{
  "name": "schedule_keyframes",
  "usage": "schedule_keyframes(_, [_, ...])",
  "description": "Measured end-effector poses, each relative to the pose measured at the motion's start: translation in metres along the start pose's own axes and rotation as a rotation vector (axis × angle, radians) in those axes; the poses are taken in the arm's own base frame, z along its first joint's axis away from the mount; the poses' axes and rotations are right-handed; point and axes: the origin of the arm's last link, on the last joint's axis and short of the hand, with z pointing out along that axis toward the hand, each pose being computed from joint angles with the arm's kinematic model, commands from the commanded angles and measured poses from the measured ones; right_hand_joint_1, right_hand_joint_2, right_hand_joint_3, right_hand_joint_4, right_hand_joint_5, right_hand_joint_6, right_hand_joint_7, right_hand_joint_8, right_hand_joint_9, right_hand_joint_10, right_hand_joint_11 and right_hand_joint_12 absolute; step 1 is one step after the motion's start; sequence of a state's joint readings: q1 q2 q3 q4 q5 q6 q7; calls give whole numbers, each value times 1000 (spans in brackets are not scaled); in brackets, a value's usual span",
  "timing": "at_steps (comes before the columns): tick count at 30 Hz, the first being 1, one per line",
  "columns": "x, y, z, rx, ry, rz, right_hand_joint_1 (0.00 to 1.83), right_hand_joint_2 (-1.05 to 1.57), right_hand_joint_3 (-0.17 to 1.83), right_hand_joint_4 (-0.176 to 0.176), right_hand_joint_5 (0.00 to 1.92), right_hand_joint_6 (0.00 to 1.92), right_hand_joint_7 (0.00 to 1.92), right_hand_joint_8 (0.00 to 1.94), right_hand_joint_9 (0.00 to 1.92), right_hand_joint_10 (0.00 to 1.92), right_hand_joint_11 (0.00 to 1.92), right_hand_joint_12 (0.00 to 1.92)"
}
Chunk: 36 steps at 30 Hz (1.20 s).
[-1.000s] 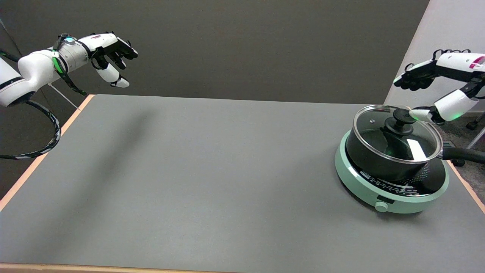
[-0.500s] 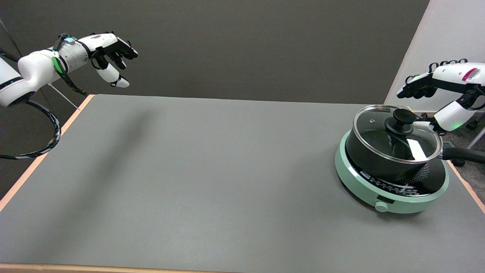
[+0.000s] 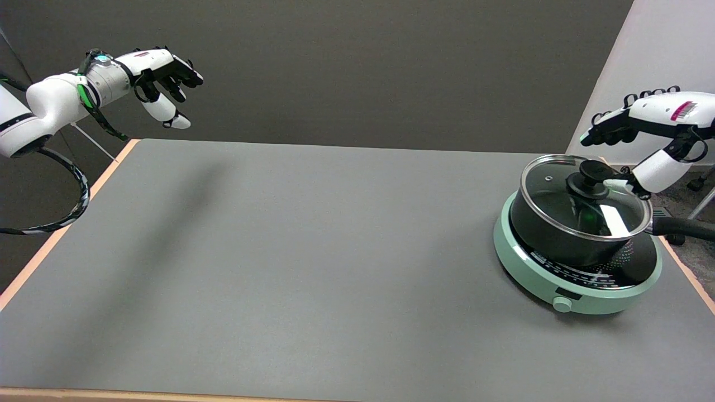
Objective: Pick up the pot lid.
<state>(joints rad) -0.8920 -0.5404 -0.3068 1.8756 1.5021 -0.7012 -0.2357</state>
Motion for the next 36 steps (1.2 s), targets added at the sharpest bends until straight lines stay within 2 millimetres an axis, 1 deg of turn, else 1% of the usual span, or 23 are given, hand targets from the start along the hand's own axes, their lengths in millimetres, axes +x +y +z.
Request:
schedule_keyframes(4, [0, -2, 2, 4, 3, -3, 911, 496, 925, -8, 597, 298, 613, 260, 557, 554, 396, 1086])
schedule_keyframes(8, [-1, -3, 4, 10, 4, -4, 910, 501, 919, -2, 609, 316, 617, 260, 562, 558, 401, 1097])
schedule_keyframes(11, [-2, -5, 6, 14, 5, -4, 909, 518, 888, 0, 621, 327, 614, 275, 575, 538, 407, 1105])
schedule_keyframes(28, [-8, -10, 12, 31, -2, -3, 921, 509, 913, 3, 621, 343, 620, 267, 572, 566, 421, 1151])
schedule_keyframes(36, [-10, -11, 14, 32, -5, -4, 936, 533, 888, 12, 644, 362, 629, 283, 589, 550, 426, 1154])
